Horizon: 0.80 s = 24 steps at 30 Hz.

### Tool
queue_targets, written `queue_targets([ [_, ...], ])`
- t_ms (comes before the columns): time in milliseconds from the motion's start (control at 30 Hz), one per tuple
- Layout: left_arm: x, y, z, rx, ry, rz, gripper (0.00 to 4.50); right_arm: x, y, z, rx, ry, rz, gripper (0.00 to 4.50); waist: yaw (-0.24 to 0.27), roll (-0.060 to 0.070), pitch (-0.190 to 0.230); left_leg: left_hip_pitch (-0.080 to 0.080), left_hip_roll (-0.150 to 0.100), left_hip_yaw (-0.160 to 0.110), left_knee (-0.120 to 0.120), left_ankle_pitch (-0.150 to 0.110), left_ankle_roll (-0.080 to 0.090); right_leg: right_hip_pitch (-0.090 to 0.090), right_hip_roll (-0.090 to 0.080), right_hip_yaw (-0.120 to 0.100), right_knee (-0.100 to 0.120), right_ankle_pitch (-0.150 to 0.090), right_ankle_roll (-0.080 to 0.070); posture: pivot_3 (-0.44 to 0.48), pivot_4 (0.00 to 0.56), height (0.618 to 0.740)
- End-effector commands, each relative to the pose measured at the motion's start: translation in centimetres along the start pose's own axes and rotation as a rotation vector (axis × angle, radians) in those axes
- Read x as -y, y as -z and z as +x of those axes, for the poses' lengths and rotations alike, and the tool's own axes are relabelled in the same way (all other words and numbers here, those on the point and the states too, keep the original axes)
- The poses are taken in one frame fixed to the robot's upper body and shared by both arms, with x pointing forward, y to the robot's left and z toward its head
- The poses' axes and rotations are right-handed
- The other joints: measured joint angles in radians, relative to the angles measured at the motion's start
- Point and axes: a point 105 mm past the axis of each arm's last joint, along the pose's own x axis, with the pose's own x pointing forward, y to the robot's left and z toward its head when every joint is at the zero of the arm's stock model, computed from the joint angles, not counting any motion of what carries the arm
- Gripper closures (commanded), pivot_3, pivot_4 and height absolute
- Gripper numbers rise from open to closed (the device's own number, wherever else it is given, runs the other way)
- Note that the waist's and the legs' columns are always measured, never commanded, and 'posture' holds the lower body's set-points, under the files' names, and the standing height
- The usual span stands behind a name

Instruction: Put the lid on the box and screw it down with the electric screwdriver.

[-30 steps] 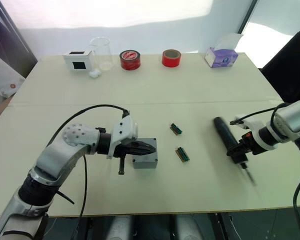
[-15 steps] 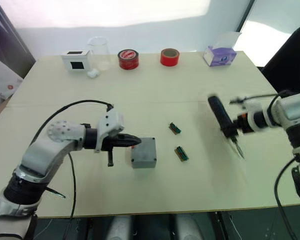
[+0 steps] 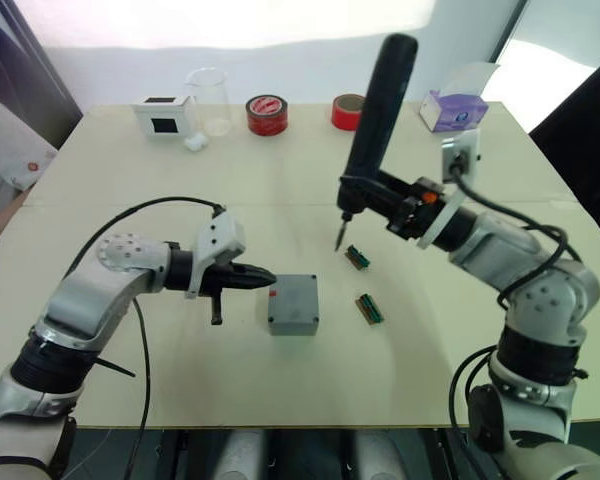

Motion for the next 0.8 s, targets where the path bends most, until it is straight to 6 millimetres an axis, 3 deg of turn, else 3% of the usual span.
queue_targets([
  [33,0.0,-0.4,0.7,-0.009,0.023,0.053,4.5,-2.6,0.2,0.5,0.041,-0.057,-0.093,2.72,-0.001,0.0,0.0,0.0,0.0,0.0,0.0,0.0,0.0,0.0,0.0,0.0,0.0,0.0,0.0,0.0,0.15,0.74],
  [333,0.3,2.1,3.1,-0.088,0.038,0.089,4.5,-2.1,2.6,0.5,0.005,-0.021,-0.15,2.72,-0.003,0.0,0.0,0.001,-0.001,0.0,0.001,0.001,0.001,0.0,0.0,0.0,0.003,0.0,0.0,0.0,0.15,0.74],
  [800,0.1,2.3,3.1,-0.084,0.035,0.065,4.5,-1.2,3.2,1.1,0.051,0.04,-0.159,2.72,-0.015,0.0,-0.001,0.003,-0.001,-0.001,0.001,0.001,0.002,0.001,0.0,0.0,0.005,0.0,0.0,0.0,0.15,0.74],
])
